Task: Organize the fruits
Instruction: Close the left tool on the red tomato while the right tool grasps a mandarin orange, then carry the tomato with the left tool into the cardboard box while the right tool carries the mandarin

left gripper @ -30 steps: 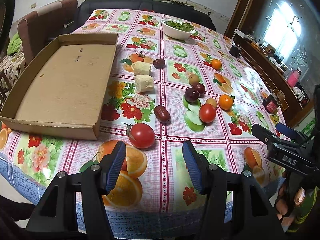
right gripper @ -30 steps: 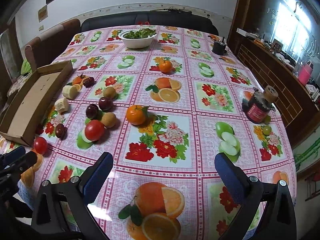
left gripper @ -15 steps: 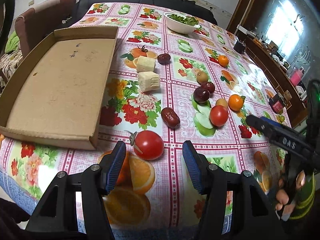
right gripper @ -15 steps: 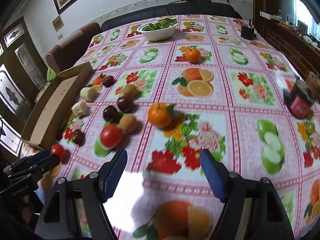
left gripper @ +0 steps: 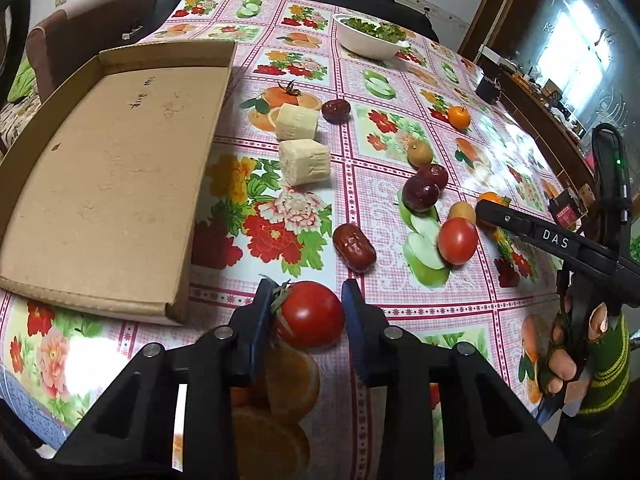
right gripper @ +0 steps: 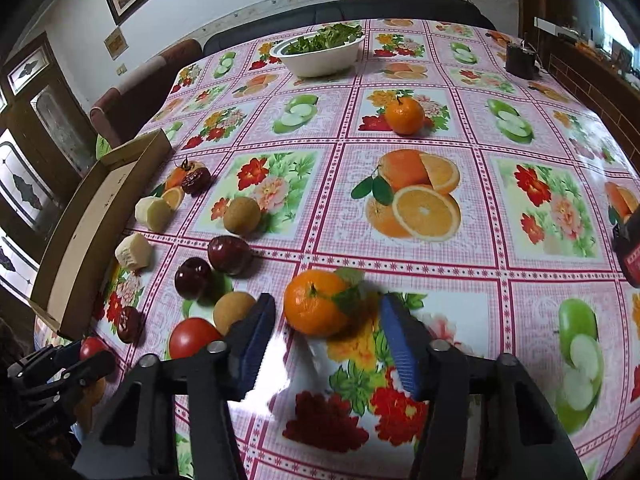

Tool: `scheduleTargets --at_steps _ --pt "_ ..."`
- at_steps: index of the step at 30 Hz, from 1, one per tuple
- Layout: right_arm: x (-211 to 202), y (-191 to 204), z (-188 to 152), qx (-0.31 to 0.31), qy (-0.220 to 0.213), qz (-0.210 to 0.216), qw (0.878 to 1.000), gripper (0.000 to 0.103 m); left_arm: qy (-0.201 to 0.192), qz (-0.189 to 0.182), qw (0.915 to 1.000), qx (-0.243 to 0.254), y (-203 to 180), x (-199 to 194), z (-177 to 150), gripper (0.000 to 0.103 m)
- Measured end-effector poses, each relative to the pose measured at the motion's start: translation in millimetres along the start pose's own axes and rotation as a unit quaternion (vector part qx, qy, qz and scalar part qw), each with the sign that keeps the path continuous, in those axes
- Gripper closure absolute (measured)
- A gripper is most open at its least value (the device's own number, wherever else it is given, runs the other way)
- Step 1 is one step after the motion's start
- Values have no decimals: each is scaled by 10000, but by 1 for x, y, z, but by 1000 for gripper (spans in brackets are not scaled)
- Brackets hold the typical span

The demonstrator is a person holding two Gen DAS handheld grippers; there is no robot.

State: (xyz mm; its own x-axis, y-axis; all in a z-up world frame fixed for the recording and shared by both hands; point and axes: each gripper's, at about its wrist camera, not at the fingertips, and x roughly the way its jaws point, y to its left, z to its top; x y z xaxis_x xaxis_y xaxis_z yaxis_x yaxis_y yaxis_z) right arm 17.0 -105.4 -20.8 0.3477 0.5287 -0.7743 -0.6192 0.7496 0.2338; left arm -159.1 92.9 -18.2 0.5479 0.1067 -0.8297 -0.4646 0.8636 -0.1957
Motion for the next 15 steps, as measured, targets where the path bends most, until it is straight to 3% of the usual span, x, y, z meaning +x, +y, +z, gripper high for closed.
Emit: scheduleTargets --at_steps 1,15 --pt "0 -2 0 39 3 46 10000 67 -5 34 10000 26 -1 0 0 72" --pt "-45 -7 -5 258 -283 235 9990 67 -131 -103 9996 208 -18 -25 1 73"
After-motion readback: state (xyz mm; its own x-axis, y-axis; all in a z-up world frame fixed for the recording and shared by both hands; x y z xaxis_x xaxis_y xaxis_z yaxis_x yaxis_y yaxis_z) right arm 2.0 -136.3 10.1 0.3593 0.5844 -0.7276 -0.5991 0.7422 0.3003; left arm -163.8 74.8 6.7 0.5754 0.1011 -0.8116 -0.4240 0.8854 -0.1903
